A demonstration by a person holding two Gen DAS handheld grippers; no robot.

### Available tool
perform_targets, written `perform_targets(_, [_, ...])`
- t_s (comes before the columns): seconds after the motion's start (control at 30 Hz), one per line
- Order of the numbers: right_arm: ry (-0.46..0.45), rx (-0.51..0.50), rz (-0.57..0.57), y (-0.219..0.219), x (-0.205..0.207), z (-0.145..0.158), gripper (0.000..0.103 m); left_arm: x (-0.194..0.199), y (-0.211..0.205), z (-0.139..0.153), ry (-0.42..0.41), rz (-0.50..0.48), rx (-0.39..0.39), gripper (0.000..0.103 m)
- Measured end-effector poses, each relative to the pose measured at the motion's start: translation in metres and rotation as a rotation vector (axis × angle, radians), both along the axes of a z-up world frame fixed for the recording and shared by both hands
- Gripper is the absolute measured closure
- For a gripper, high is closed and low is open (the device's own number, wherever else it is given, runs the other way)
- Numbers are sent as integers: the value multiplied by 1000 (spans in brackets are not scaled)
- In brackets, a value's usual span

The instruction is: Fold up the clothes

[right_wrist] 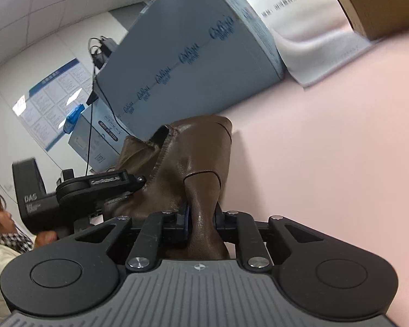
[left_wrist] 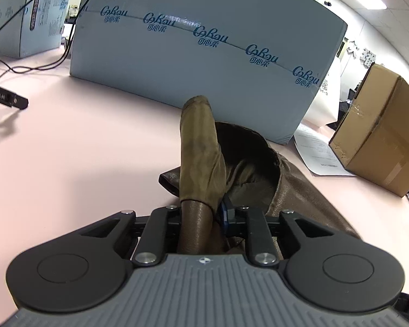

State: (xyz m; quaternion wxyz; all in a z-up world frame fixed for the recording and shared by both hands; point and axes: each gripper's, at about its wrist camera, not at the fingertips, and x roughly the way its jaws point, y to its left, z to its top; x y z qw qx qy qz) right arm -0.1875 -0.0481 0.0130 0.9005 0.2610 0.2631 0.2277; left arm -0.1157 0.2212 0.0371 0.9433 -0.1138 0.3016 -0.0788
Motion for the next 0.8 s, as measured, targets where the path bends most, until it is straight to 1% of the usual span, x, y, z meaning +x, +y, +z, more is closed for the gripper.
perform_targets(0.03, [-40, -23, -4, 2, -6, 8, 91, -1, -2, 1, -4, -1, 7, 88])
perform_targets(0.1, [-85, -39, -23, -3, -16, 19, 91, -7, -17, 10, -28, -15, 43, 91])
perform_targets(0.2, [-136, -39, -67, -21, -32, 33, 92, -15, -44, 28, -67, -59, 70, 92])
perform_targets(0.23, [-151, -36, -84, -28, -38, 37, 92, -16, -47, 30, -72, -68, 71, 92])
perform_targets(0.3, [-181, -25, -127, -50, -50, 47, 92, -20, -73, 47, -104, -136, 59, 92])
perform_targets(0.37, [-206, -24, -172, -70, -63, 56, 93, -22, -92, 57, -124, -181, 53, 92])
perform_targets(0.4, [-222, -26, -201, -82, -71, 61, 93, -24, -111, 65, -142, -217, 59, 92])
perform_targets(0.43, [-238, -29, -228, -93, -78, 66, 93, -24, -118, 68, -147, -227, 61, 92])
perform_targets(0.47, [-249, -32, -248, -100, -83, 70, 93, -25, -137, 74, -160, -256, 71, 92])
perform_targets(0.5, [-270, -40, -286, -114, -93, 75, 93, -27, -158, 81, -175, -285, 80, 92])
perform_targets(0.53, [-287, -47, -325, -127, -102, 80, 93, -28, -169, 85, -186, -302, 87, 92])
perform_targets(0.6, [-311, -58, -384, -145, -115, 85, 93, -34, -211, 98, -233, -365, 107, 92])
perform_targets(0.63, [-331, -67, -436, -162, -127, 90, 93, -35, -223, 101, -244, -384, 108, 92])
perform_targets(0.67, [-337, -70, -456, -168, -131, 92, 93, -38, -242, 107, -259, -418, 106, 92])
perform_targets(0.7, [-351, -78, -504, -184, -143, 97, 93, -40, -262, 112, -269, -455, 101, 92])
perform_targets(0.73, [-361, -85, -534, -194, -150, 100, 93, -42, -271, 115, -274, -474, 97, 92])
perform_targets(0.77, [-369, -92, -556, -201, -156, 103, 93, -46, -290, 119, -283, -509, 94, 92])
perform_targets(0.8, [-387, -110, -607, -217, -169, 107, 93, -50, -310, 124, -293, -544, 92, 92])
